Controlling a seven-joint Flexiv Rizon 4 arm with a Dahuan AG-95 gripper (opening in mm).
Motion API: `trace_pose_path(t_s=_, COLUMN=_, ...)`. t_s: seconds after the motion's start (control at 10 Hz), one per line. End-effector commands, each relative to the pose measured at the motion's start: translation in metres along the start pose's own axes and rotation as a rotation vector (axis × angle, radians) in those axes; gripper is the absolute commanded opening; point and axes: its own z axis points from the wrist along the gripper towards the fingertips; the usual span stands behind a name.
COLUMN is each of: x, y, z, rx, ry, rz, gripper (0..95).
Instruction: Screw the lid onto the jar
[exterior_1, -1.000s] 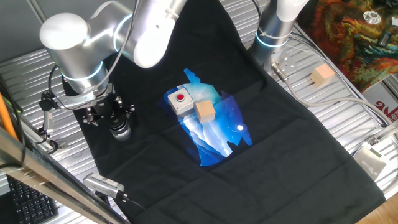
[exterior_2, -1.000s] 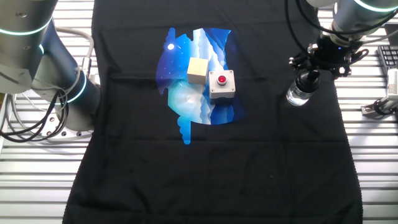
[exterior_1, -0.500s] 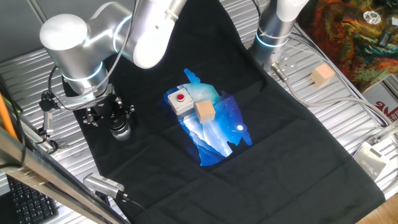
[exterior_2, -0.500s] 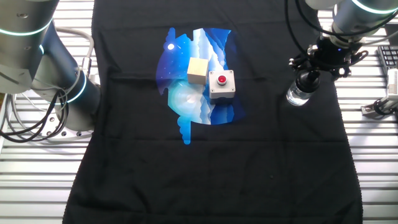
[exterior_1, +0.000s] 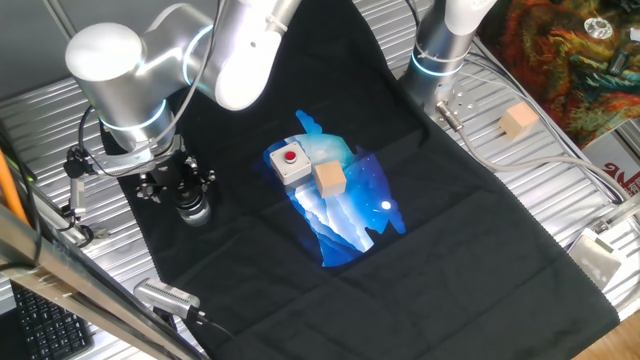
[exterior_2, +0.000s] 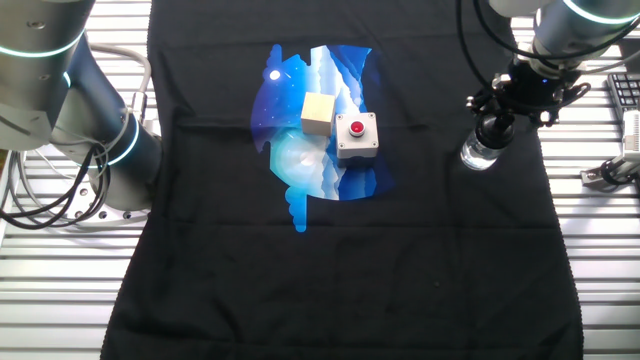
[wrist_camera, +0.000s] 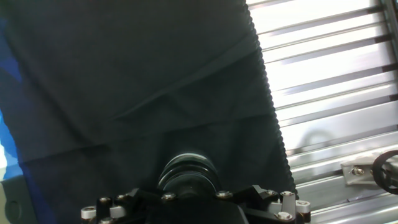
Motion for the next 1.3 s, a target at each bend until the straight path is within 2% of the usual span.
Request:
trace_pose_path(t_s=0.1, x=0.0002, y=0.0001, z=-0.0006, rx=-0.003, ry=0.003, rz=0.002, gripper=76.0)
trace_pose_path(t_s=1.3, x=0.0024, y=0.0019, z=0.0023, rx=-0.005, ry=0.002, rz=0.02, gripper=76.0)
